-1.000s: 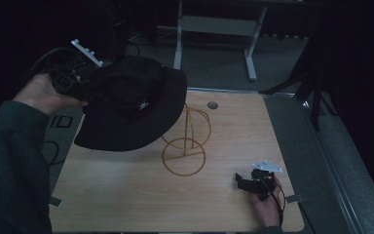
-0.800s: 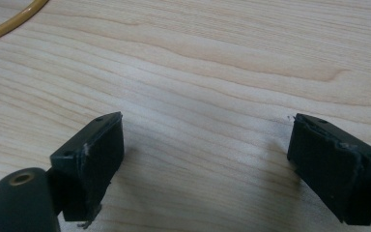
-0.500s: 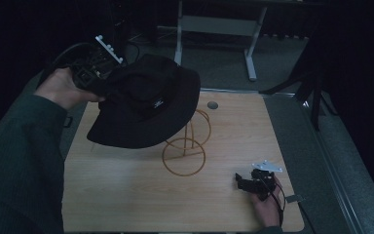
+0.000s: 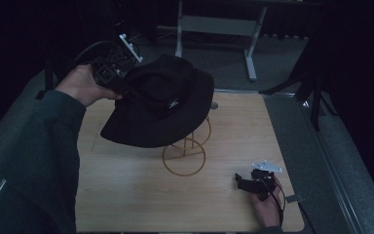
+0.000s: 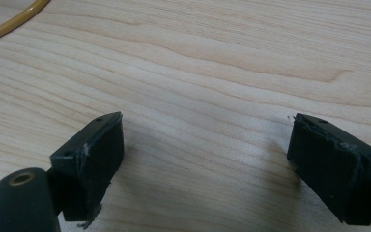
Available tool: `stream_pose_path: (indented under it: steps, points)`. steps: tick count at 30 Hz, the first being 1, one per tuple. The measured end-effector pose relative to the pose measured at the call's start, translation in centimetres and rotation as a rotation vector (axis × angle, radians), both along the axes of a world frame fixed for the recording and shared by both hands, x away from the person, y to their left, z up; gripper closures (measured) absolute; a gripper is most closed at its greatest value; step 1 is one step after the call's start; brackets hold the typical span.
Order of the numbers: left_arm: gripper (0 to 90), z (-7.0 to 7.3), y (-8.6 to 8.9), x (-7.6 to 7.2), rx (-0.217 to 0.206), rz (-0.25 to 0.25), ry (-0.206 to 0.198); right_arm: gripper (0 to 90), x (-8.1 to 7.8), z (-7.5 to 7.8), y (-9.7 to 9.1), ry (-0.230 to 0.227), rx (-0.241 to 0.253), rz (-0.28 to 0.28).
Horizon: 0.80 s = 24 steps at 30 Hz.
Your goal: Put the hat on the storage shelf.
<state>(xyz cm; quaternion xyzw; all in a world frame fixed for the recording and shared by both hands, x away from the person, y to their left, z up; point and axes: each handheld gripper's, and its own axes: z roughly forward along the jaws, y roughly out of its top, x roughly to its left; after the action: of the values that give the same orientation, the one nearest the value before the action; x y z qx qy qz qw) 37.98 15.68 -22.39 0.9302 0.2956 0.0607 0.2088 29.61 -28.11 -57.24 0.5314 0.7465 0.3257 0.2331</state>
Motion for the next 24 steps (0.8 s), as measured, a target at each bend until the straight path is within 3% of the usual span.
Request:
stream_pose_path:
  steps: [24]
  points:
    - [88.2,-0.4,-4.9,0.8,0.064,-0.051,0.007,12.7,0.0,0.0,0.0,0.000,0.002,0.002]
